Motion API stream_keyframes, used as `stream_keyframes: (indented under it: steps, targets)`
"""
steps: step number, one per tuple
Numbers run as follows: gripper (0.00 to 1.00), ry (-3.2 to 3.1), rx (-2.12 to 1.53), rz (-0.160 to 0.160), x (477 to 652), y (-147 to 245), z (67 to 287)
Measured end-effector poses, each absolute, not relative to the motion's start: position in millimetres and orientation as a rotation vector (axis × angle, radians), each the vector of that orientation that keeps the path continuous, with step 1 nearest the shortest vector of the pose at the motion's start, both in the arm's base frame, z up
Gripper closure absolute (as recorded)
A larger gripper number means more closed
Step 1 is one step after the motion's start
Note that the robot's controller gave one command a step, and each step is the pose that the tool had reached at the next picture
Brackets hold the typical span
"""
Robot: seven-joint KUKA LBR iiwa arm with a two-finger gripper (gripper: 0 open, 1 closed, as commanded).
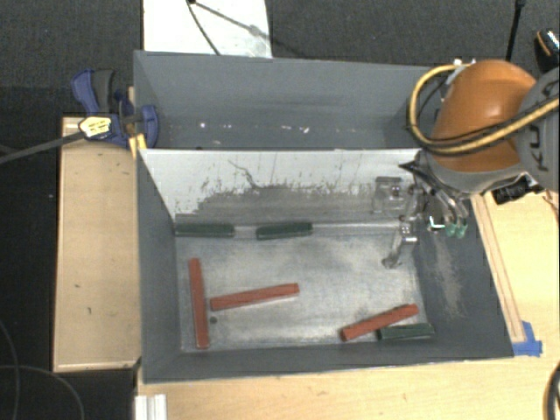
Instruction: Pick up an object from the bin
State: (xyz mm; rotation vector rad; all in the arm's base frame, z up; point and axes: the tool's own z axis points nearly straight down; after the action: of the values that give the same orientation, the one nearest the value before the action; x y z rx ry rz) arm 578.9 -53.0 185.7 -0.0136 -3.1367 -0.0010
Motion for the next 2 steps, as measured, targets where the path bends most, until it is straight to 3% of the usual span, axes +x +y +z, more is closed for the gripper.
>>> stream_keyframes:
  steps: [1, 2]
  targets:
    - [0.00, -3.132, -0.009, -0.005, 512.5, 2.0, 130.1]
    - [0.00, -3.136, 0.041, -0.006, 499.8, 77.2, 66.6]
